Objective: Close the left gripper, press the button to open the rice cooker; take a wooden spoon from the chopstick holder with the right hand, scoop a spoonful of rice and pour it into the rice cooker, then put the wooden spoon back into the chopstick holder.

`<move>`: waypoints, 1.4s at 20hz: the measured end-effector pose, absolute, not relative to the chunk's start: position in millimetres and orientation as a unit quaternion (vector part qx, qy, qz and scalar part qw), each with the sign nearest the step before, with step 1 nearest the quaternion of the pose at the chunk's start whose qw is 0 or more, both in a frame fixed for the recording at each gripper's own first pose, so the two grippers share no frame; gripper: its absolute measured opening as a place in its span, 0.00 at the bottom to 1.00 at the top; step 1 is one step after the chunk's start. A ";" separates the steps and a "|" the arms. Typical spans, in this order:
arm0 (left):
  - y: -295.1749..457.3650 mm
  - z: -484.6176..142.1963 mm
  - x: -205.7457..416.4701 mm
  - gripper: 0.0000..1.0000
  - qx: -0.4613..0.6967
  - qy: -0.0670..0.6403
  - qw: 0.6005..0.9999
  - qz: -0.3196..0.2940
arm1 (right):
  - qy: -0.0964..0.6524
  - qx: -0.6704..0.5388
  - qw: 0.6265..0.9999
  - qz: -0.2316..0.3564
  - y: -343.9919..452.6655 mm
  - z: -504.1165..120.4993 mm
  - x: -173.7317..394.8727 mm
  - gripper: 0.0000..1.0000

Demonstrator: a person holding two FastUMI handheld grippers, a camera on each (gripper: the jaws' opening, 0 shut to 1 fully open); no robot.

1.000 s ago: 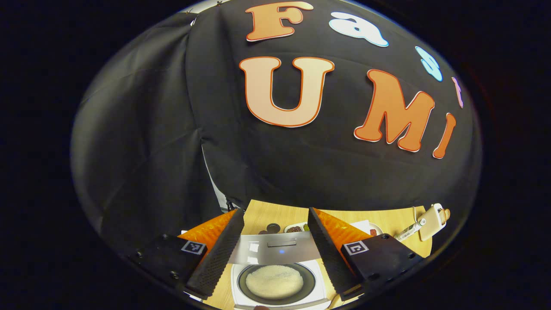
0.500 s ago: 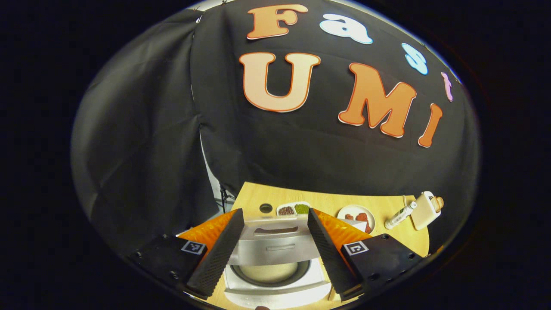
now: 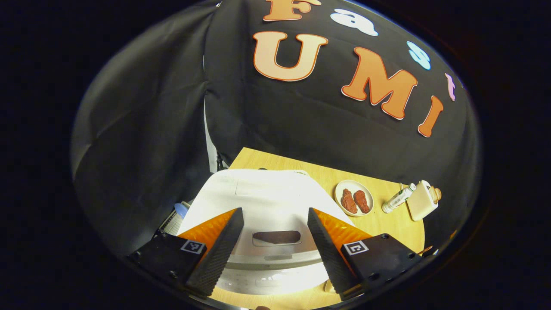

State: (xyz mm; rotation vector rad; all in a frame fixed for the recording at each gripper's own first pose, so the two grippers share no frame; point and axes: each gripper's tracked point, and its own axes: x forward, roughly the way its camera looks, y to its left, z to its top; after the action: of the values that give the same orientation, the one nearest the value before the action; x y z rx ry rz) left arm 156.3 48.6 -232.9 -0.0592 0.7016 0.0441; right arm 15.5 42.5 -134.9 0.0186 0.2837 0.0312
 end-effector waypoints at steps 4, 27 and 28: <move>47.6 -249.5 142.7 1.00 -0.025 0.352 0.935 0.023 | 0.118 -0.009 0.993 0.027 49.3 -115.0 8.8 0.95; 54.1 -300.5 120.5 1.00 0.053 0.319 0.946 0.025 | 0.128 -0.002 0.990 0.064 73.1 -123.7 12.4 0.95; 55.9 -299.7 120.2 1.00 0.053 0.319 0.946 0.032 | 0.127 -0.006 0.990 0.066 75.4 -123.7 13.1 0.95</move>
State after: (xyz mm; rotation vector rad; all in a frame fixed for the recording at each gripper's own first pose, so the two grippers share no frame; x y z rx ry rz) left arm 120.2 55.9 -299.7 0.1086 0.6490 0.0648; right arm 13.1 75.4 -123.7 -0.0123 0.2544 0.1326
